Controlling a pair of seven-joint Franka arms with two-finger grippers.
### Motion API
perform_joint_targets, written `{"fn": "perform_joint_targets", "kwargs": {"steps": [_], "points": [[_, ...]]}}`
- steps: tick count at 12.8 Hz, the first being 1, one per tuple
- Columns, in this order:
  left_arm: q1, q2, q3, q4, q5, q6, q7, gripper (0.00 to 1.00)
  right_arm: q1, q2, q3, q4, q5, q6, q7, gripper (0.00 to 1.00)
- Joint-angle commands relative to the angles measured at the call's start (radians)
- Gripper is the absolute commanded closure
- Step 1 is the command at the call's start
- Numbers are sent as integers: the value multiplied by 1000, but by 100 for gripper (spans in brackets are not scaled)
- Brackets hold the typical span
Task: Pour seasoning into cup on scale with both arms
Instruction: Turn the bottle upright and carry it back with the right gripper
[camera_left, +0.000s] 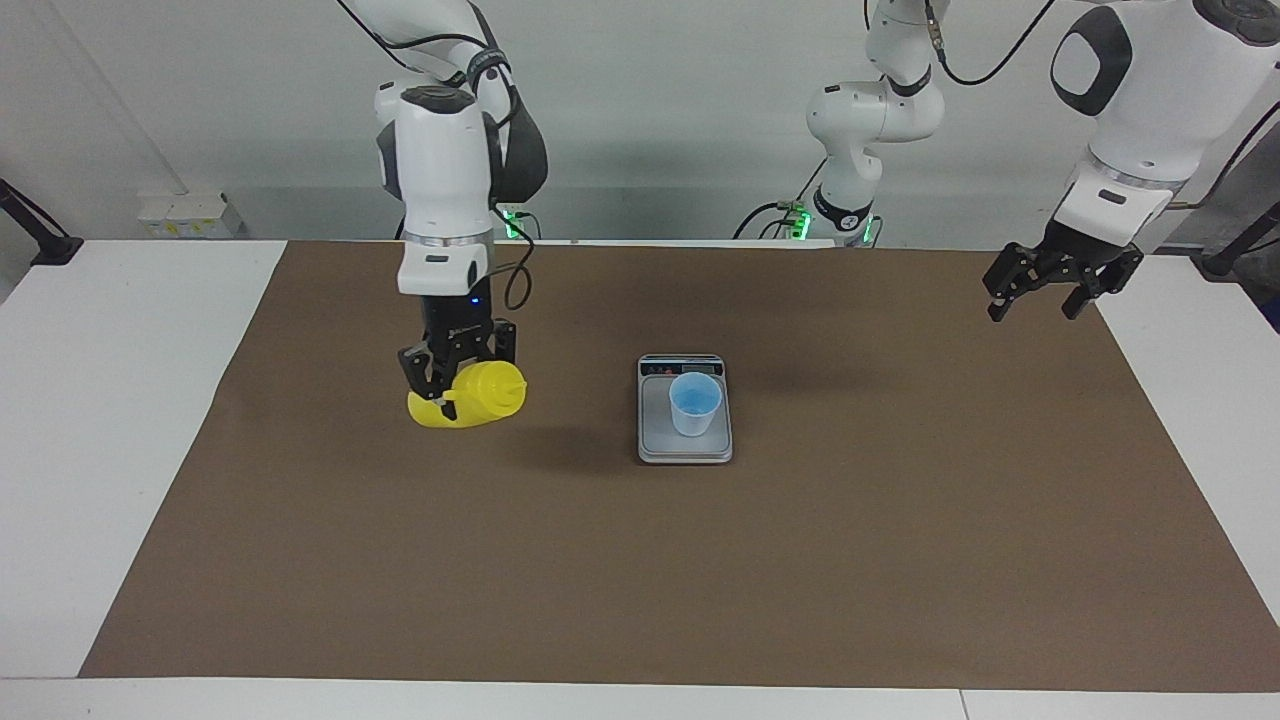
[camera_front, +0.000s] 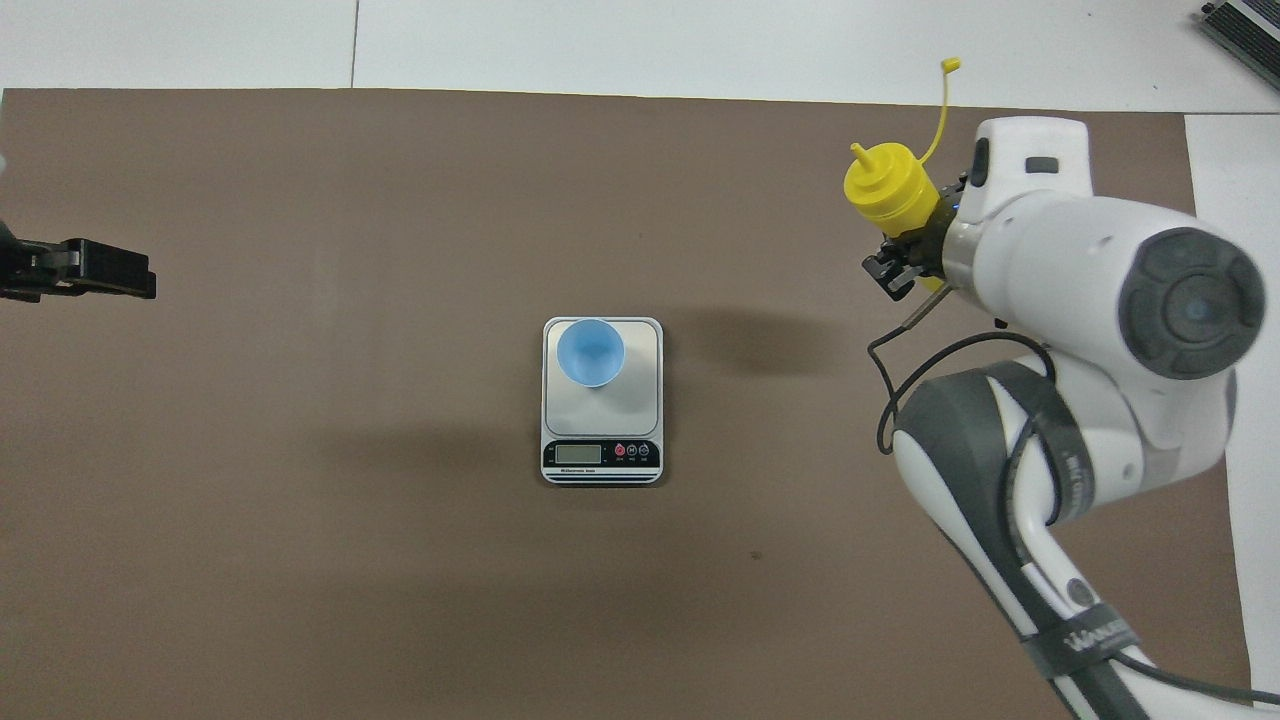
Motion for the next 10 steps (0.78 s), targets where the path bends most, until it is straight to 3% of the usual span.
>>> {"fn": "perform_joint_targets", "kwargs": {"steps": [1, 4, 8, 10], "points": [[12, -15, -8, -14, 4, -9, -7, 0, -87, -28, 11, -38, 202, 46, -135, 100], [12, -17, -8, -14, 4, -9, -7, 0, -156, -44, 13, -91, 401, 72, -303, 100], [12, -17, -8, -15, 4, -10, -7, 0, -236, -43, 10, -179, 749, 117, -676, 100], [12, -17, -8, -15, 4, -10, -7, 0, -277, -38, 10, -229, 996, 121, -867, 100]]}}
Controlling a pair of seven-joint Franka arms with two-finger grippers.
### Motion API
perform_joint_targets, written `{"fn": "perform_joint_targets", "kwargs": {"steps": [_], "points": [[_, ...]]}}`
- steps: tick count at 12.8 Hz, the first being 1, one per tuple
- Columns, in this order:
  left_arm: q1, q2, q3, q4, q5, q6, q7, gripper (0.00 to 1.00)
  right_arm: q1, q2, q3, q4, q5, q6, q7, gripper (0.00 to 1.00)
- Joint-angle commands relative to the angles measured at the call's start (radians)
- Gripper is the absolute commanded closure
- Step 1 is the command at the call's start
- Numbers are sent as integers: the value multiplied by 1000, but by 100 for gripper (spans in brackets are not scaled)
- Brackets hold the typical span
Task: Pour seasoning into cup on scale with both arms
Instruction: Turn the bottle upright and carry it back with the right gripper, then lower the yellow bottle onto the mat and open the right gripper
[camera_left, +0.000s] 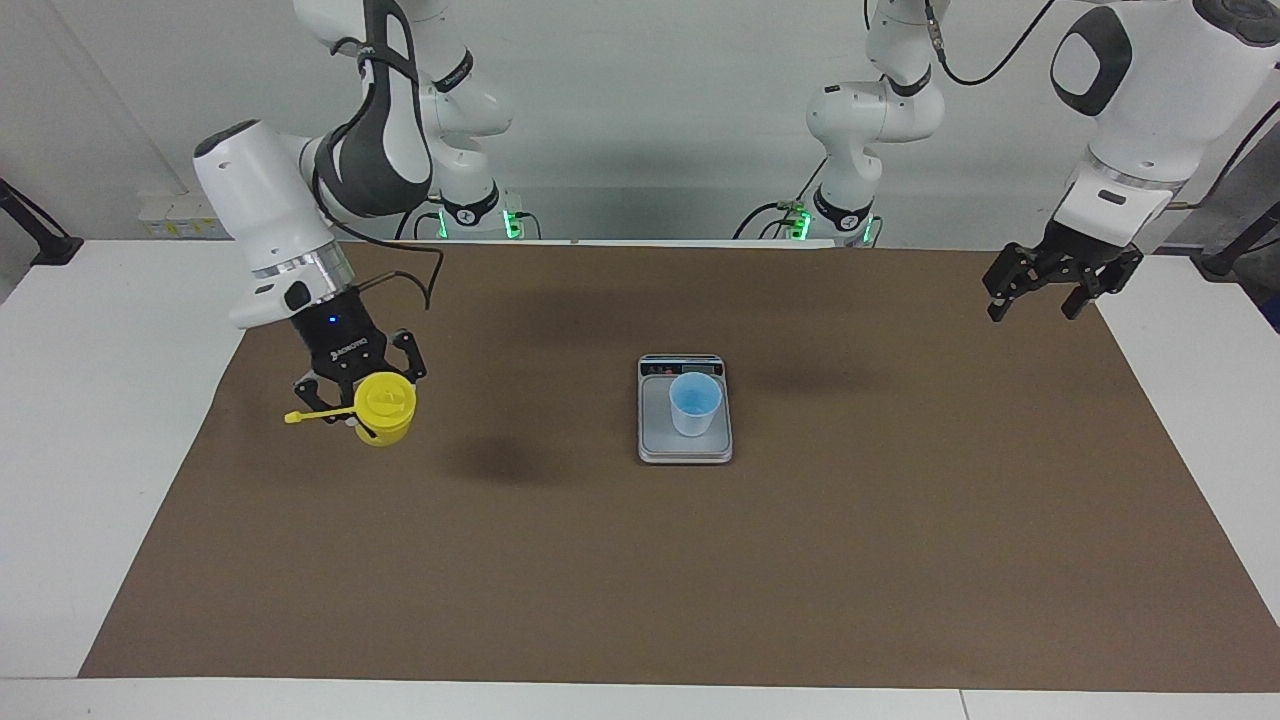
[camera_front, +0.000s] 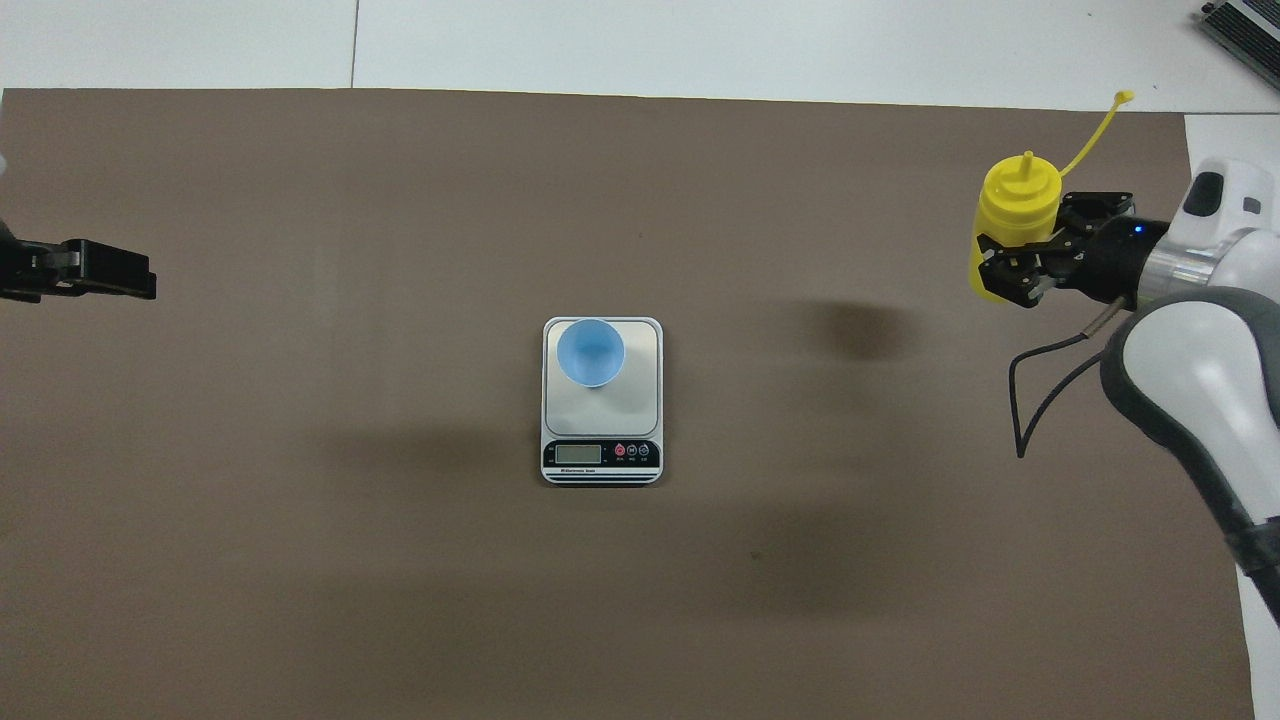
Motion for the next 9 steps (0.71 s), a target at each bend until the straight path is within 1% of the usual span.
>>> {"fn": "perform_joint_targets", "kwargs": {"steps": [1, 3, 6, 9], "points": [[12, -17, -8, -15, 4, -8, -7, 0, -41, -26, 12, -89, 246, 25, -198, 100], [12, -17, -8, -15, 4, -9, -6, 0, -51, -11, 13, -122, 383, 59, -287, 100], [12, -17, -8, -15, 4, -8, -6, 0, -31, 6, 13, -182, 579, 83, -442, 100], [13, -18, -8, -22, 4, -8, -2, 0, 26, 37, 13, -213, 855, 136, -679, 100]]}}
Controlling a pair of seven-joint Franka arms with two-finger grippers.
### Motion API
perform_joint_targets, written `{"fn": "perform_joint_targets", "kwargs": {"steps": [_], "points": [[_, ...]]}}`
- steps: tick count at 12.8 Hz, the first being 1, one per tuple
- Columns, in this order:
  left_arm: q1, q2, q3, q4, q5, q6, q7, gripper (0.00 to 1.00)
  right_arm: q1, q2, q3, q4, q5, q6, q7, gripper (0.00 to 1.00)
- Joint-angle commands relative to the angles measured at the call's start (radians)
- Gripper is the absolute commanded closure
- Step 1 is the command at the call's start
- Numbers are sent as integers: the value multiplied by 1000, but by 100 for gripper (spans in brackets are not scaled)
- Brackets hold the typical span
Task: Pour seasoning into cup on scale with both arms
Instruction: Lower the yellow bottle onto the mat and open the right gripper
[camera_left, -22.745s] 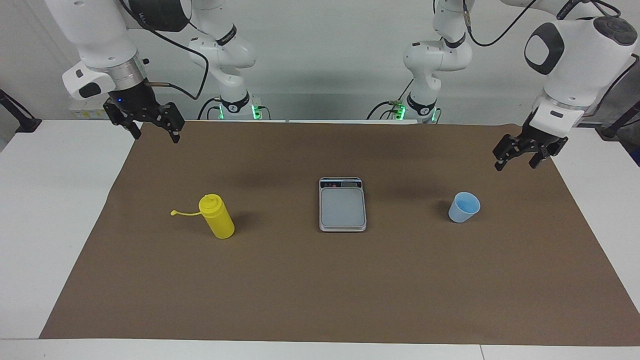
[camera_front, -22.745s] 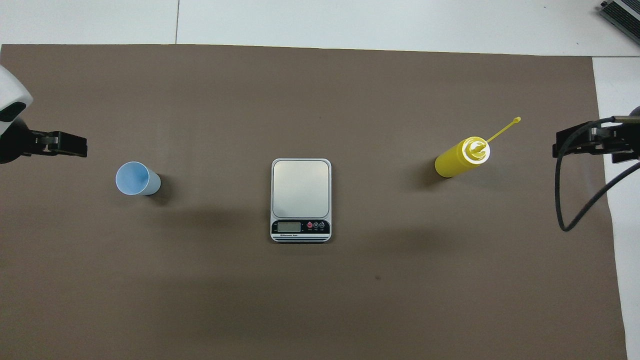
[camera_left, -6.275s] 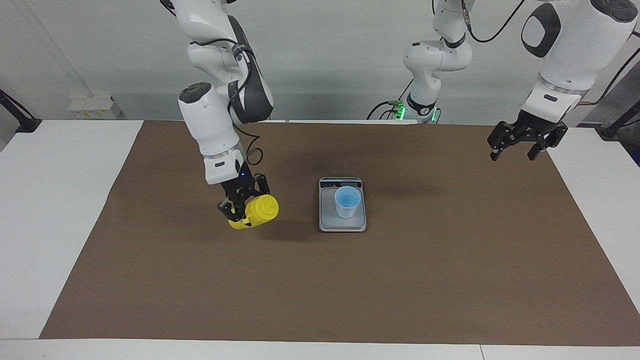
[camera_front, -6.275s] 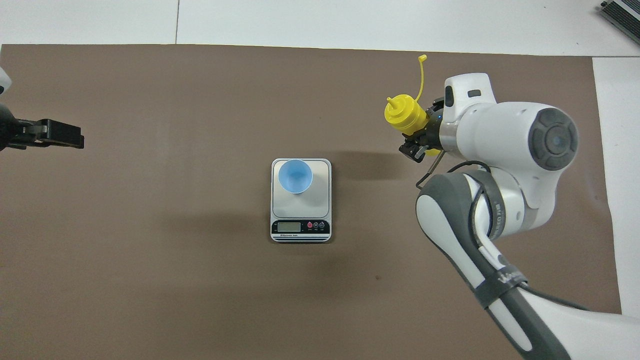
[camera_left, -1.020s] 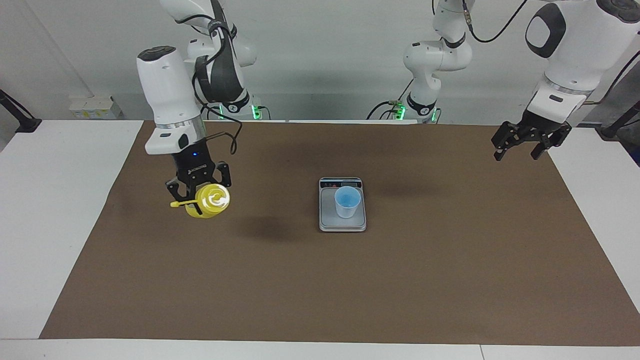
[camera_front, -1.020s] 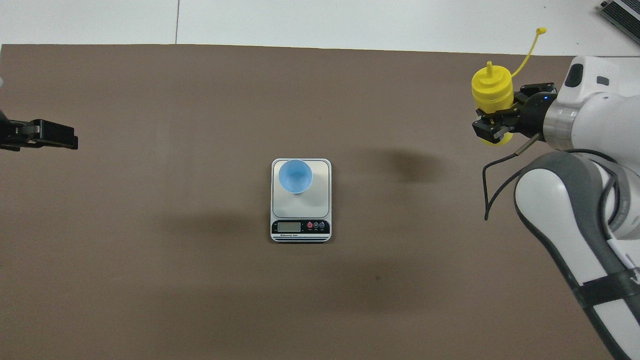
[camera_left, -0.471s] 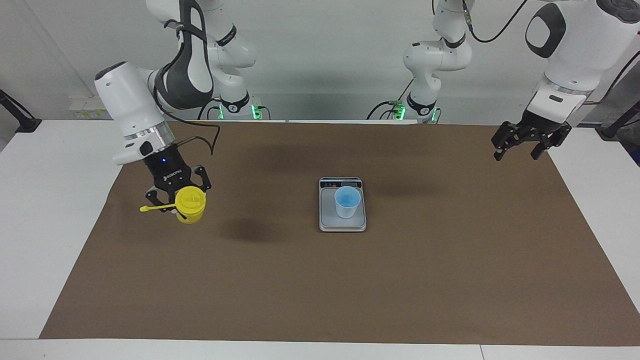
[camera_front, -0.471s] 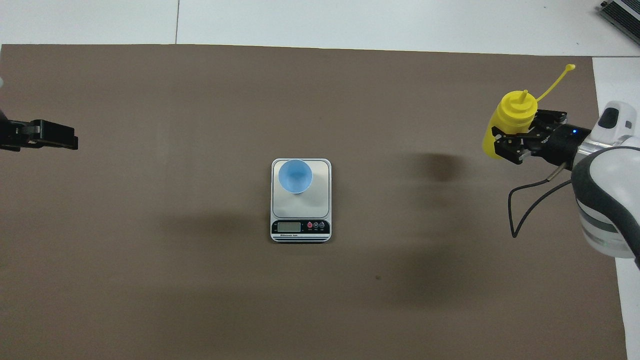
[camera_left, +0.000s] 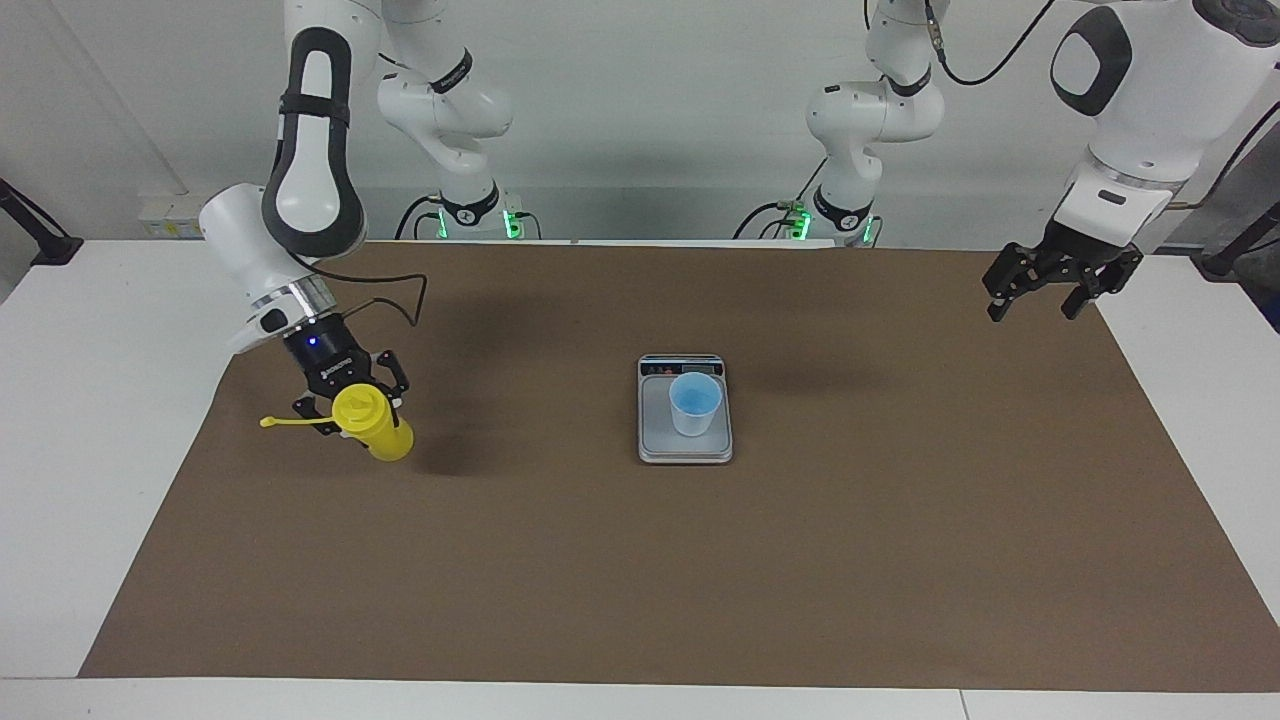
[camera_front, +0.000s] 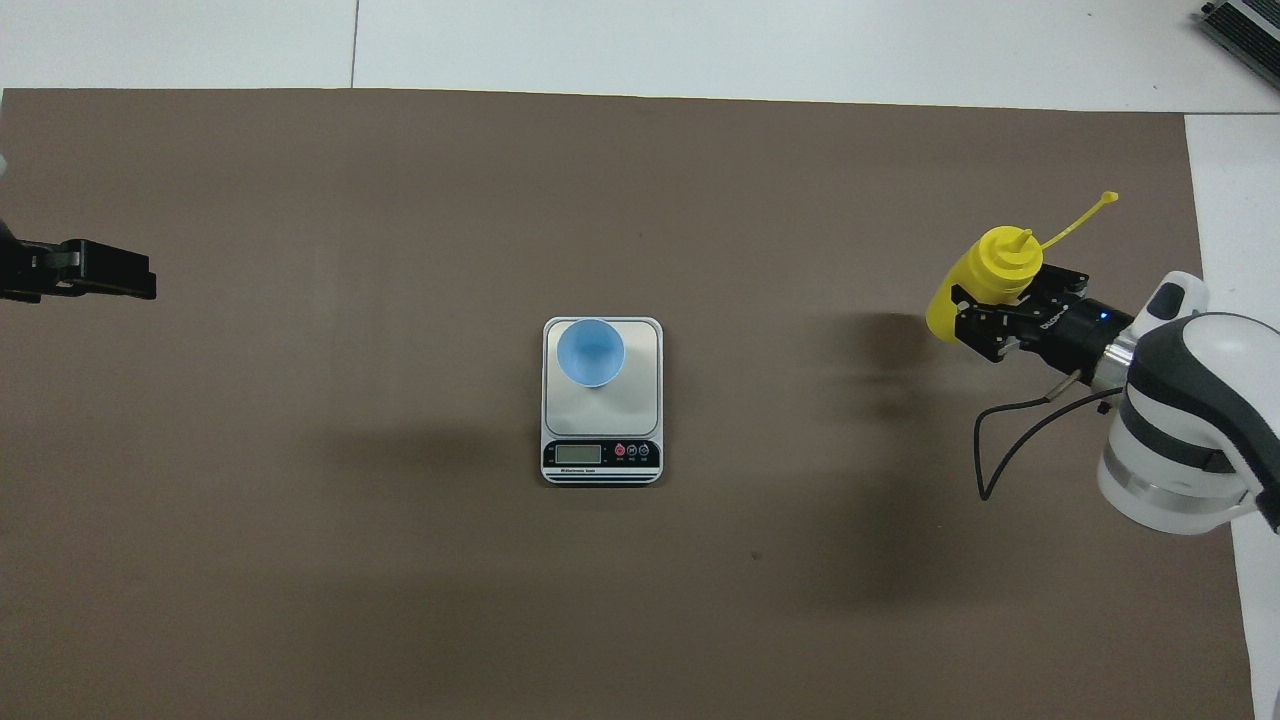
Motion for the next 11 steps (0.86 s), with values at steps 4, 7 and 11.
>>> {"fn": "perform_joint_targets", "kwargs": {"steps": [4, 7, 11], "points": [[15, -18, -6, -22, 4, -3, 4, 0, 80, -1, 6, -42, 271, 95, -203, 93], [15, -18, -6, -22, 4, 2, -2, 0, 93, 1, 6, -39, 303, 112, -216, 0], [16, -20, -6, -23, 4, 8, -9, 0, 84, -16, 6, -33, 305, 113, -190, 0]]}}
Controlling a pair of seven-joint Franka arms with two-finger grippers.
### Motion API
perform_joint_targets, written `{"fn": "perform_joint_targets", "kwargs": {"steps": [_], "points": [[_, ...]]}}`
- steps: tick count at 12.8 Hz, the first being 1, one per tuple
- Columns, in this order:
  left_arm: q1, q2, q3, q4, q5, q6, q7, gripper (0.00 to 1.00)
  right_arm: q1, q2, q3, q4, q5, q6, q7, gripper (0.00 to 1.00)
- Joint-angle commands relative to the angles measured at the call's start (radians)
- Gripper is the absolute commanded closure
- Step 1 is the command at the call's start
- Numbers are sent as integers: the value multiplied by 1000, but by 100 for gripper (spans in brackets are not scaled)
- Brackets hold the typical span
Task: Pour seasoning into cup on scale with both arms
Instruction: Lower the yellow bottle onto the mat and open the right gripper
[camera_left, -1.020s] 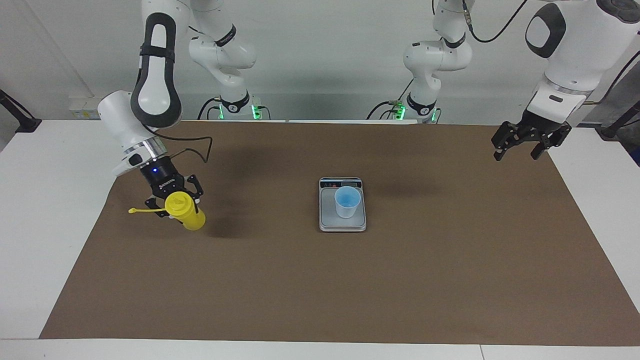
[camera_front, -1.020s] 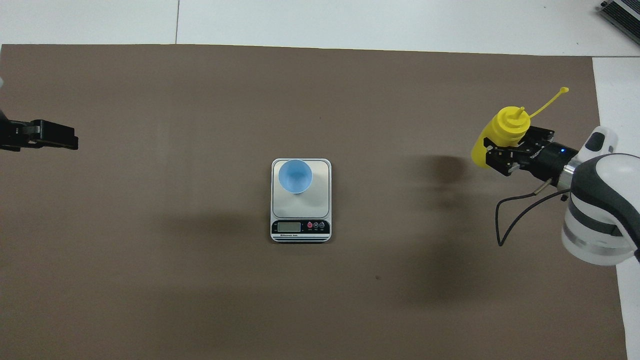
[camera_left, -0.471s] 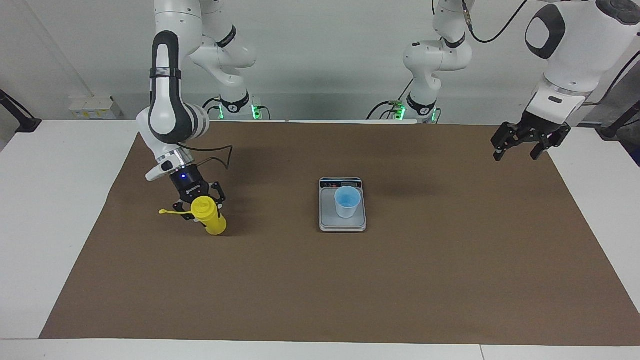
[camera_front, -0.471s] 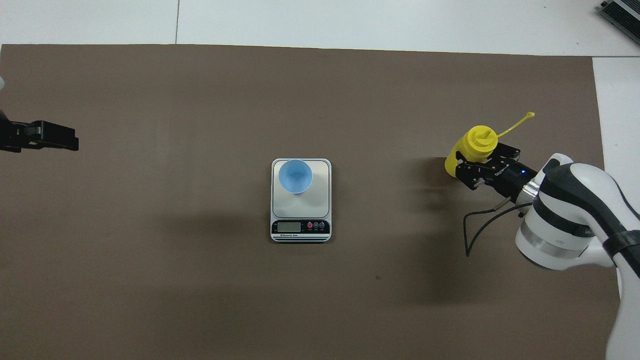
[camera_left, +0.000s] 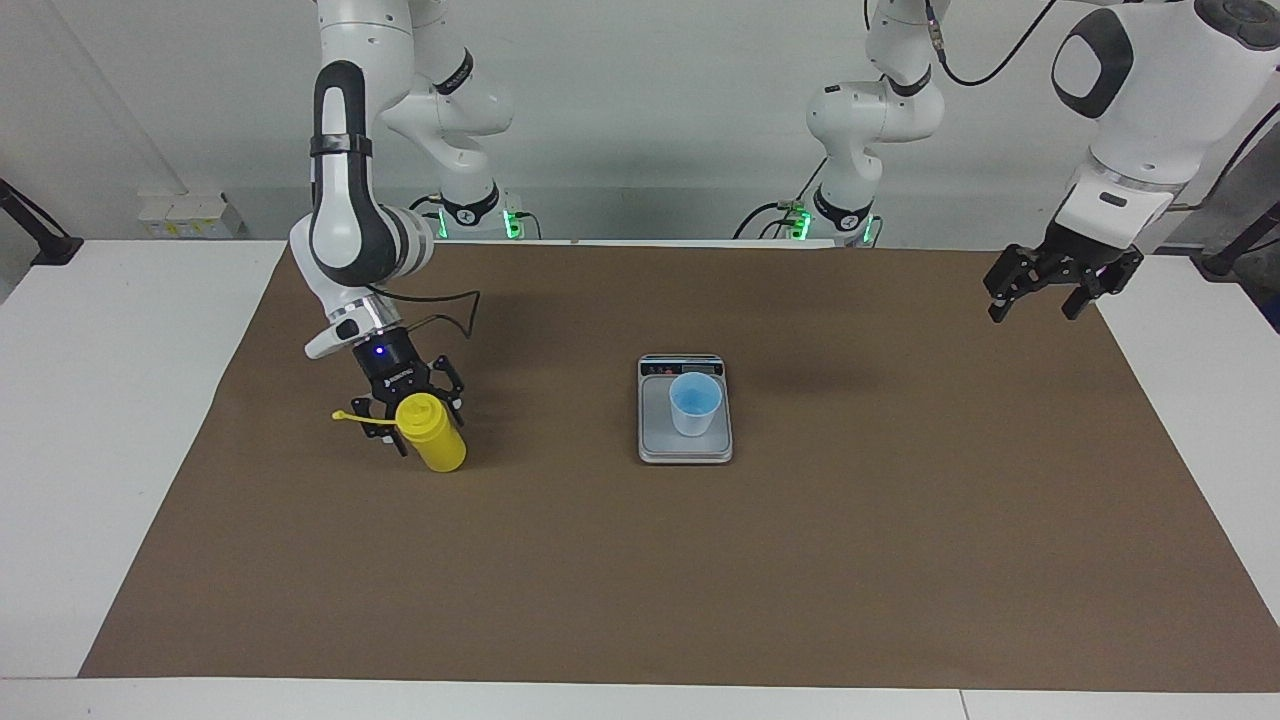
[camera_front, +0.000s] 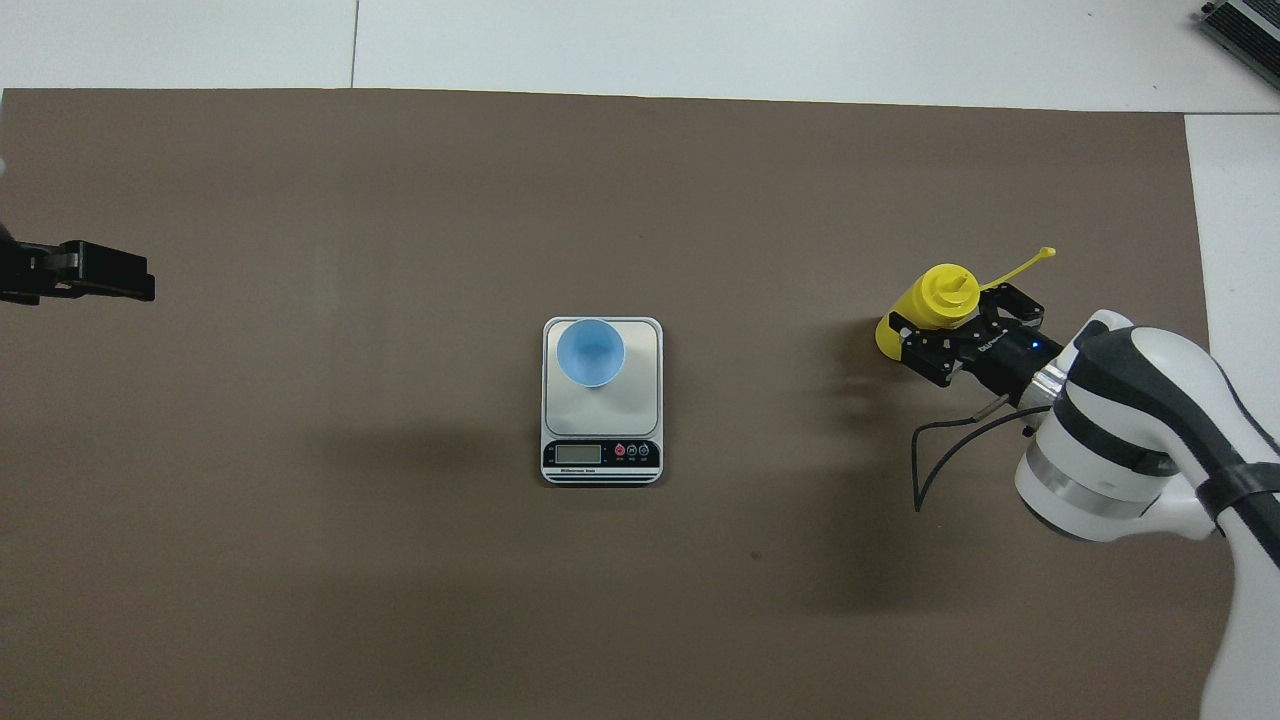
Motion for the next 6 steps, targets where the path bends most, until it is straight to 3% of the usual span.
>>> {"fn": "perform_joint_targets", "kwargs": {"steps": [1, 6], "points": [[10, -20, -7, -19, 4, 7, 1, 0, -6, -43, 7, -4, 34, 24, 0, 0], [8, -20, -7, -19, 4, 3, 4, 0, 68, -138, 9, -76, 34, 196, 9, 0]]}}
